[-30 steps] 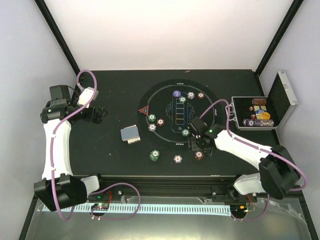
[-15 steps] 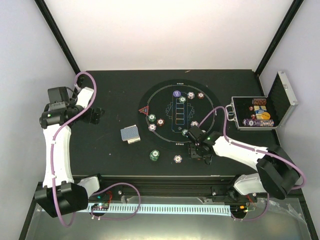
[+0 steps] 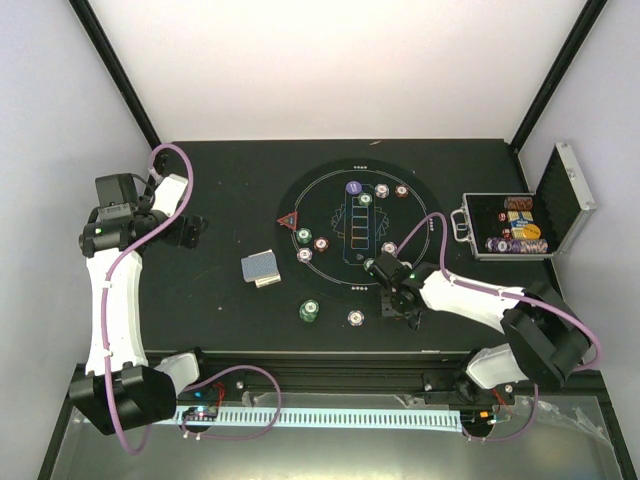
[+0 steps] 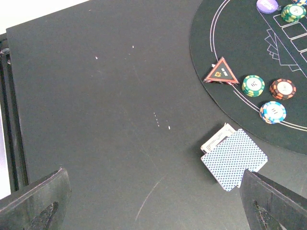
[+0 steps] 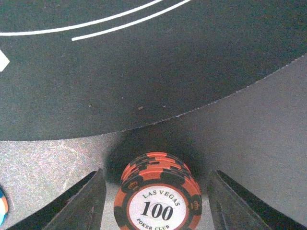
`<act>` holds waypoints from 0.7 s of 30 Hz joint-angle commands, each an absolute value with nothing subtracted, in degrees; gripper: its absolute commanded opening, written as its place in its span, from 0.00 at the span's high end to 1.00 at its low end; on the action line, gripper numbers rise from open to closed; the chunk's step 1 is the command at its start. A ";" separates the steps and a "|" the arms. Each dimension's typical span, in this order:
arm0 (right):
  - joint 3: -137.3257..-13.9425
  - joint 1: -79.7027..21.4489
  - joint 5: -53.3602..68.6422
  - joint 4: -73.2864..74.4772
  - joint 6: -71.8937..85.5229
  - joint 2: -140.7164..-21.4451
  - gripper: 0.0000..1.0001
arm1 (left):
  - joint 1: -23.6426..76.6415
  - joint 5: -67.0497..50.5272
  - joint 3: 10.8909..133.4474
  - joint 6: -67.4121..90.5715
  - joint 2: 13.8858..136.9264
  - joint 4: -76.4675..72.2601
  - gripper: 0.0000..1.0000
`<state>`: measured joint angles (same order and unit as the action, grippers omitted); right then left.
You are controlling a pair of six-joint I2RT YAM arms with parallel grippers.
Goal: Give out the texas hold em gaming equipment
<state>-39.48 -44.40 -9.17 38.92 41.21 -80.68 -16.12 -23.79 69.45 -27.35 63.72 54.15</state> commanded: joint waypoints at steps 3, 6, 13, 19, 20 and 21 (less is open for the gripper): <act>-39.66 -44.78 -11.53 38.42 41.97 -81.42 0.46 | -16.52 -24.71 69.70 -28.06 63.36 54.54 0.01; -39.64 -44.75 -11.77 38.52 42.01 -81.87 0.51 | -16.53 -24.68 69.77 -28.21 63.47 54.58 0.01; -40.09 -44.72 -12.30 39.30 41.88 -81.80 0.60 | -16.57 -25.11 69.86 -28.45 63.47 54.75 0.01; -43.28 -44.71 -12.84 42.85 41.37 -79.41 0.63 | -16.53 -25.48 69.59 -29.20 63.60 55.03 0.01; -44.04 -44.72 -12.91 43.68 41.21 -78.95 0.63 | -16.53 -25.69 69.61 -29.30 63.67 55.22 0.01; -44.88 -44.75 -12.98 44.50 41.15 -78.56 0.63 | -16.52 -25.84 69.61 -29.41 63.80 55.46 0.01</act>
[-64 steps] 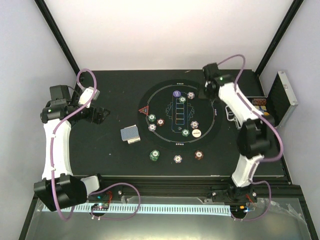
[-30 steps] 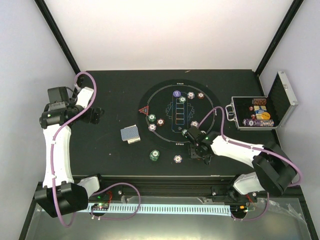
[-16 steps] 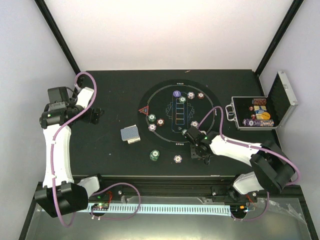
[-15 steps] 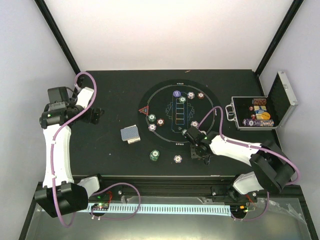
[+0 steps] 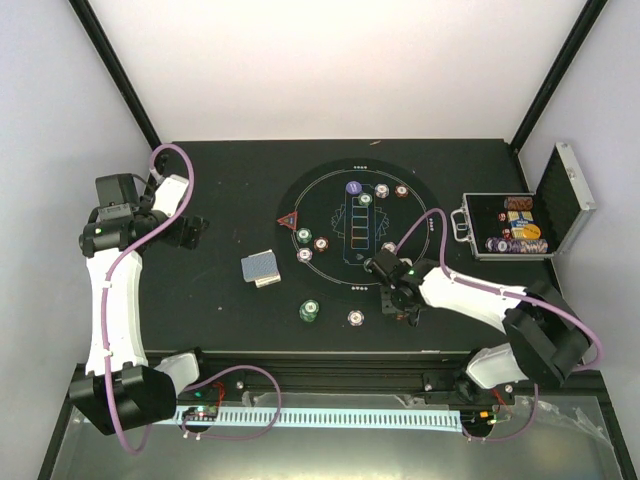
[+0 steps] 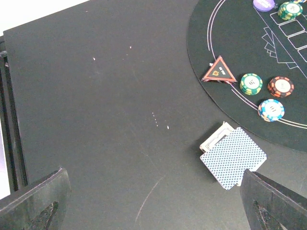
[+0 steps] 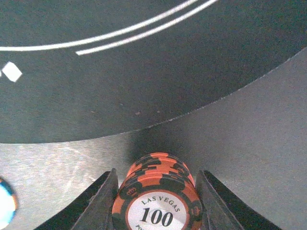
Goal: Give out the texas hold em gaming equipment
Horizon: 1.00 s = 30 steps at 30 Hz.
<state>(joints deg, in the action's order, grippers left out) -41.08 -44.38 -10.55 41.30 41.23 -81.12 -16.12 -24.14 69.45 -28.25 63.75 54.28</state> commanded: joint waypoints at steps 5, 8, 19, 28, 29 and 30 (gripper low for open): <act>-48.38 -44.52 -13.81 48.22 40.59 -77.05 0.63 | -16.53 -26.63 69.70 -29.81 64.28 56.26 0.01; -50.03 -42.89 -13.90 49.12 39.38 -76.52 0.63 | -16.53 -27.33 69.53 -30.54 64.43 56.82 0.01; -61.45 -25.74 -11.06 45.14 28.37 -87.34 0.63 | -16.55 -30.23 70.21 -36.75 67.85 62.37 0.01; -69.78 -18.78 -7.64 41.16 24.56 -102.08 0.64 | -16.53 -36.07 66.60 -50.54 65.71 64.78 0.01; -70.09 -18.27 -7.21 40.69 24.32 -103.11 0.64 | -16.53 -36.63 65.63 -52.23 65.27 64.52 0.01; -70.20 -17.87 -6.92 40.29 24.12 -103.99 0.64 | -16.46 -37.00 64.74 -53.98 64.95 64.17 0.01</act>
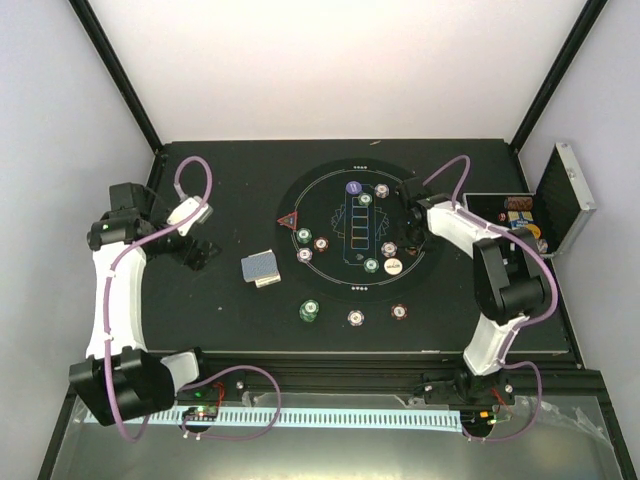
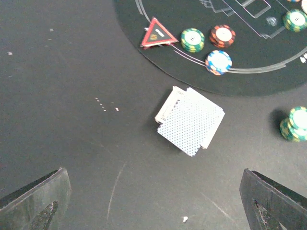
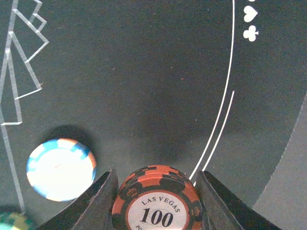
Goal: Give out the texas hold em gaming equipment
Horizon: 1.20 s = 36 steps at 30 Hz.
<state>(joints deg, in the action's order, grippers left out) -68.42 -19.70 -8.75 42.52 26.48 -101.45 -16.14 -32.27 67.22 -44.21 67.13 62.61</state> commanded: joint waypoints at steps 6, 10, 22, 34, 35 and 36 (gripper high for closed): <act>-71.00 -16.72 -5.62 38.07 23.11 -108.28 0.64 | -16.37 -39.91 60.32 -62.44 64.58 63.89 0.01; -71.10 -16.70 -4.95 37.36 22.99 -109.81 0.51 | -15.44 -38.30 60.61 -65.96 68.41 64.54 0.01; -67.56 -20.59 -7.01 37.92 26.34 -94.75 0.00 | -12.85 -36.60 59.36 -74.23 80.88 61.77 0.01; -63.06 -34.33 -5.87 37.12 33.05 -85.35 0.00 | -5.96 -32.28 57.40 -75.12 87.24 51.63 0.01; -62.87 -34.99 -5.34 36.78 33.60 -85.12 0.00 | -5.26 -31.65 56.79 -74.79 87.27 50.20 0.01; -62.69 -35.65 -4.95 36.33 34.04 -84.98 0.00 | -4.60 -30.98 56.19 -74.56 87.20 49.04 0.01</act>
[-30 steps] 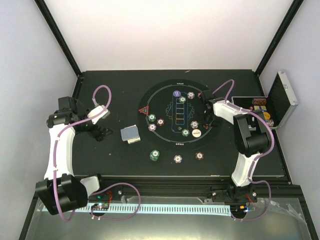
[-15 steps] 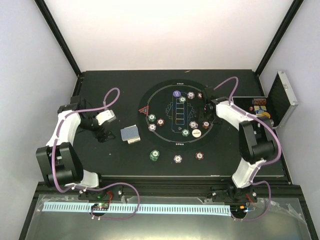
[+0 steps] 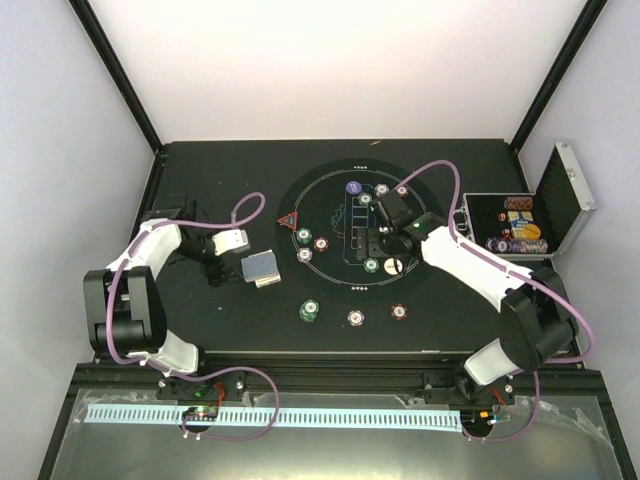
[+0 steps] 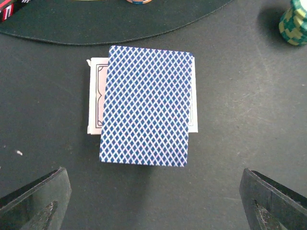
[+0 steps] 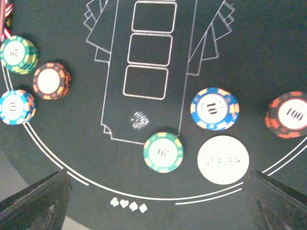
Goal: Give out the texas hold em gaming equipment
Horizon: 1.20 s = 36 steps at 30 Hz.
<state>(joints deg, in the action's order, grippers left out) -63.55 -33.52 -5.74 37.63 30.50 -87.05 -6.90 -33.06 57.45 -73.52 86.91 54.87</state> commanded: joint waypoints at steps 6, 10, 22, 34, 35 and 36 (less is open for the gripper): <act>-63.82 -38.77 -4.47 36.10 34.89 -86.98 0.00 | -1.31 -27.03 52.89 -74.85 86.53 45.28 0.01; -64.47 -40.32 -4.95 36.29 35.19 -87.92 0.00 | -0.17 -25.09 51.98 -75.05 86.49 44.13 0.01; -66.59 -42.94 -4.72 37.50 36.71 -88.83 0.00 | 2.32 -20.02 52.45 -73.43 87.70 42.64 0.01; -67.26 -43.56 -5.79 38.14 37.86 -88.49 0.00 | 4.55 -17.48 51.39 -70.14 88.64 40.60 0.01; -67.16 -43.59 -5.88 38.14 37.94 -88.38 0.00 | 4.58 -17.44 51.28 -70.04 88.70 40.35 0.01; -66.95 -43.54 -5.90 38.11 38.04 -88.28 0.00 | 4.57 -17.30 51.18 -69.82 88.83 39.94 0.01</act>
